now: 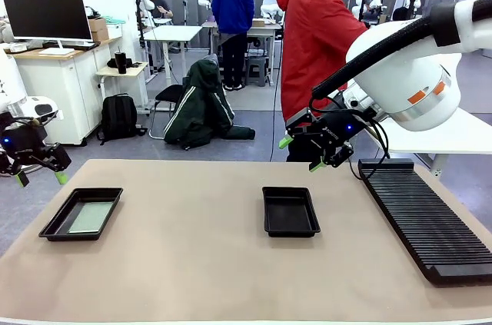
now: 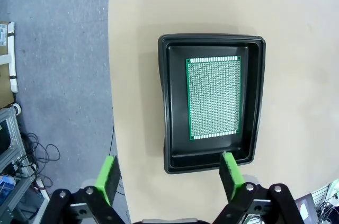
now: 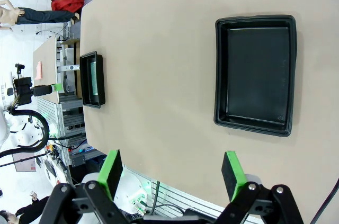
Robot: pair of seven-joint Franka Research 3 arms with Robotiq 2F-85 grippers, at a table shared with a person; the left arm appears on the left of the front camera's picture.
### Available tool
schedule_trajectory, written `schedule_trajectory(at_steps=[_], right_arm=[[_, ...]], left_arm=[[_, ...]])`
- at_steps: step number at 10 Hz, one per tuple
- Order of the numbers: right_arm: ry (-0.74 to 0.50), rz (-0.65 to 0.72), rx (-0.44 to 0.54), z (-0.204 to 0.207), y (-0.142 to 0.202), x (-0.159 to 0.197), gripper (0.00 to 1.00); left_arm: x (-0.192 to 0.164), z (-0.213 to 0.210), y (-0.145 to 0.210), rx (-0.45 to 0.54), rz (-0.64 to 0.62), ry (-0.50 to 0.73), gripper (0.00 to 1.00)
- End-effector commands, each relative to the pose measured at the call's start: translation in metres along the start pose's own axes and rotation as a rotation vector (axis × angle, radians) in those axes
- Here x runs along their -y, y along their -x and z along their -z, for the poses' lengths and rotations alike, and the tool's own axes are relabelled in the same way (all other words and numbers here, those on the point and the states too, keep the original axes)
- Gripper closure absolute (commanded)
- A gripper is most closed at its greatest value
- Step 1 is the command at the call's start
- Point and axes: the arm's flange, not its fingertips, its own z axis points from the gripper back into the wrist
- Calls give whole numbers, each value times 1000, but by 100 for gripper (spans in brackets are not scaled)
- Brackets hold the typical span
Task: Inspect and transfer BCBs to ESD trays.
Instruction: Pick up the Blank PCB from the PCB Rack and place it in the right ESD tray.
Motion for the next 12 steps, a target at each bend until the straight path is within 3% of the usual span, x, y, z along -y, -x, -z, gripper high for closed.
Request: schedule_trajectory(at_steps=[1,12], right_arm=[[3,15,11,2,1,-1,0],[3,15,11,2,1,-1,0]], left_arm=[[-1,2,0,11,1,1,0],[-1,2,0,11,1,1,0]])
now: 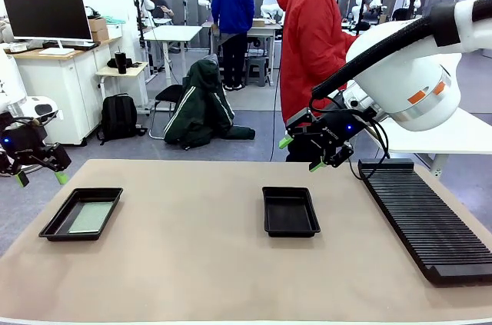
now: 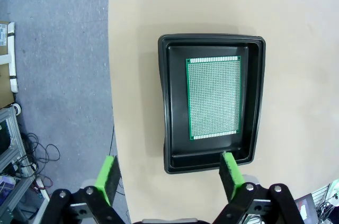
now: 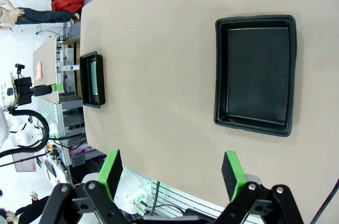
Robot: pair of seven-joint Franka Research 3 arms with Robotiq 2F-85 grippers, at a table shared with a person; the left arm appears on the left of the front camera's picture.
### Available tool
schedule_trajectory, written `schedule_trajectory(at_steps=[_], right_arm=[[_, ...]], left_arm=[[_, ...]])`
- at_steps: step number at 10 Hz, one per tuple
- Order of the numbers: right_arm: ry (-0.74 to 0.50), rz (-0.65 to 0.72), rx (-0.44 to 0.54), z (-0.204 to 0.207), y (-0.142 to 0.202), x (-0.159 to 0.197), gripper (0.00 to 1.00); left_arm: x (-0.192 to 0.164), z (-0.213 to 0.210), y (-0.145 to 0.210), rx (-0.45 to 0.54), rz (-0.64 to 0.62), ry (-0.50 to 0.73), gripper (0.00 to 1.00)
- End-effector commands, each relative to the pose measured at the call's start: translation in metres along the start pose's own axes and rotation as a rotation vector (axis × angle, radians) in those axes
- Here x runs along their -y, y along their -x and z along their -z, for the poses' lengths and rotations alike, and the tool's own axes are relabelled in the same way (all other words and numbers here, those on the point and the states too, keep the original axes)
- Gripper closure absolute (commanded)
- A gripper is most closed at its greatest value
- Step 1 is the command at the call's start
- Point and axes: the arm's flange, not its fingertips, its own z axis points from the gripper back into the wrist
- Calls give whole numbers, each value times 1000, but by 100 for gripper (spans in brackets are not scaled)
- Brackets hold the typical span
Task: Inspect and transfer BCBs to ESD trays.
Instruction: Pick up the Blank PCB from the PCB Rack and place it in the right ESD tray.
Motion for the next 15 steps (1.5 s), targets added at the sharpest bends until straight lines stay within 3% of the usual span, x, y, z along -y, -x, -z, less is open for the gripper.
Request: schedule_trajectory(at_steps=[1,15], right_arm=[[3,15,11,2,1,-1,0],[3,15,11,2,1,-1,0]], left_arm=[[-1,2,0,11,1,1,0],[-1,2,0,11,1,1,0]])
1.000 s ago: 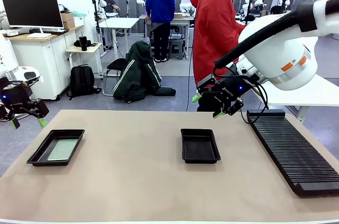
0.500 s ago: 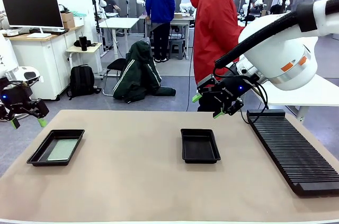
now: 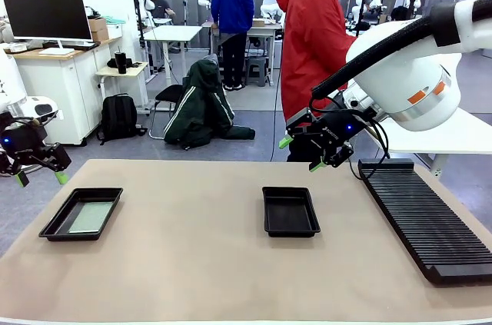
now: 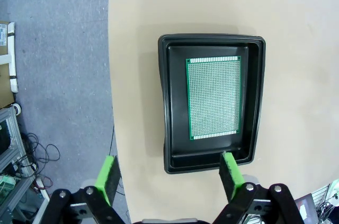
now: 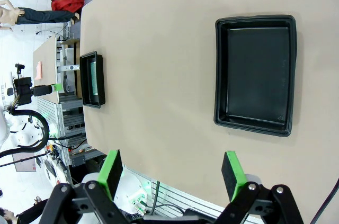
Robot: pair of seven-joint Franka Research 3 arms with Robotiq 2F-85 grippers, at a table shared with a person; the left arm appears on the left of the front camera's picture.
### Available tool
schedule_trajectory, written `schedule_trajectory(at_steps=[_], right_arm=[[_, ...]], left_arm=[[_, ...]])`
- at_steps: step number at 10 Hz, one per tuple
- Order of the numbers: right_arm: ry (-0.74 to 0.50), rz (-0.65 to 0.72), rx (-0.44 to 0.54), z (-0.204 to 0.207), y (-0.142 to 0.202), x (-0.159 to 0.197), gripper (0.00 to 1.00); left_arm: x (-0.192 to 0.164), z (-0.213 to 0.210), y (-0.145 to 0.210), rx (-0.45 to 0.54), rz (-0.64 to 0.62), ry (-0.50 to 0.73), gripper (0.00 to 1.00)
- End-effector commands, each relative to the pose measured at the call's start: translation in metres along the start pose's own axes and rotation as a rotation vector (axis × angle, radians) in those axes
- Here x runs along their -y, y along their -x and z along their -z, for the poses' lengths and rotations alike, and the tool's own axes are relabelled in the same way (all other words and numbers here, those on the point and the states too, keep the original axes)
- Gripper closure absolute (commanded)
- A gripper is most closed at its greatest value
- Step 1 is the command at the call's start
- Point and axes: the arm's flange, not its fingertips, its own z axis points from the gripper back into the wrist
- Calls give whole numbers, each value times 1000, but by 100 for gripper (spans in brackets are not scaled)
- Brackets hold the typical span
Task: Inspect and transfer BCBs to ESD trays.
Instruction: Pick up the Blank PCB from the PCB Rack and place it in the right ESD tray.
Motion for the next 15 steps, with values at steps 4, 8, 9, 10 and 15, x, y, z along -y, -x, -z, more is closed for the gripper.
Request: schedule_trajectory(at_steps=[4,8,9,10,15], right_arm=[[3,15,11,2,1,-1,0],[3,15,11,2,1,-1,0],[3,15,11,2,1,-1,0],[3,15,11,2,1,-1,0],[3,15,11,2,1,-1,0]], left_arm=[[-1,2,0,11,1,1,0],[-1,2,0,11,1,1,0],[-1,2,0,11,1,1,0],[-1,2,0,11,1,1,0],[-1,2,0,11,1,1,0]])
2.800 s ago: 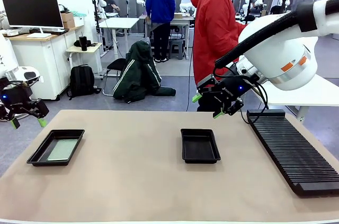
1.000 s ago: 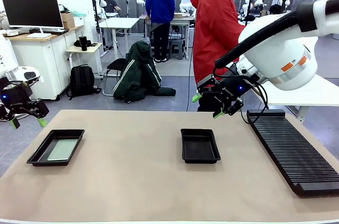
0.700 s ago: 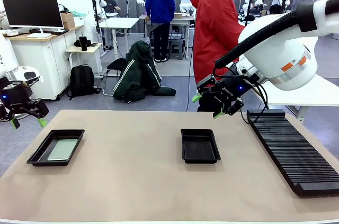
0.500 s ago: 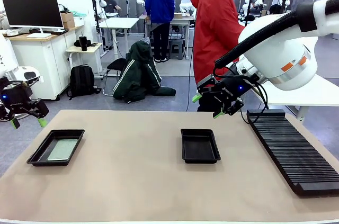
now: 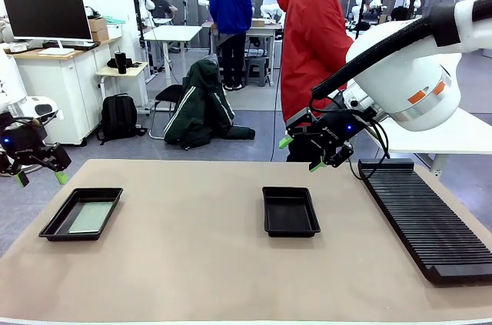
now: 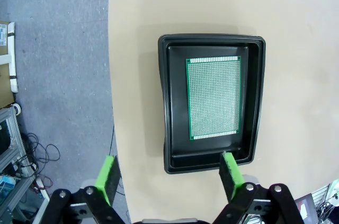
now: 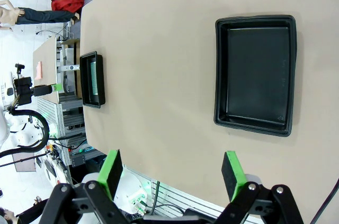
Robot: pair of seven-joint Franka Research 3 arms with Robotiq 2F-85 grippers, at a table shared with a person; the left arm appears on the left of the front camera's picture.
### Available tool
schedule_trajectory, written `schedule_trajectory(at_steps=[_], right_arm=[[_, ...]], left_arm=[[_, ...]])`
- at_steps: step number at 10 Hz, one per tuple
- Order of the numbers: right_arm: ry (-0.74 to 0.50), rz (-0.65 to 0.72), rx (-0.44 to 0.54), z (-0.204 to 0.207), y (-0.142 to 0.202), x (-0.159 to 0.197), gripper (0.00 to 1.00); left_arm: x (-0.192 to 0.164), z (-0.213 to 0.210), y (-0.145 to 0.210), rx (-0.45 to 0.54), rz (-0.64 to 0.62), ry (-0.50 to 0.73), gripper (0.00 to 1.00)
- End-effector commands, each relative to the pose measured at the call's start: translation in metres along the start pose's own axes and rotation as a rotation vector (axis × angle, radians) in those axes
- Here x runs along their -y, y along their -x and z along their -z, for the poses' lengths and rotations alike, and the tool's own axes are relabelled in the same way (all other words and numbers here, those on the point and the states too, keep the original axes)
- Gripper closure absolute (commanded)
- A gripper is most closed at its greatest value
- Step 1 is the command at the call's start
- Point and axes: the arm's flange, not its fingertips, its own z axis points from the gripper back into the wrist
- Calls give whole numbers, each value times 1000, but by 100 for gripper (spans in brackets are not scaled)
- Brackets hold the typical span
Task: Inspect and transfer BCBs to ESD trays.
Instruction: Pick up the Blank PCB from the PCB Rack and place it in the right ESD tray.
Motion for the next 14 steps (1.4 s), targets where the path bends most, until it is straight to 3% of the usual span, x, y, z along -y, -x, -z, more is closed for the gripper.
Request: schedule_trajectory(at_steps=[1,14], right_arm=[[3,15,11,2,1,-1,0],[3,15,11,2,1,-1,0]], left_arm=[[-1,2,0,11,1,1,0],[-1,2,0,11,1,1,0]])
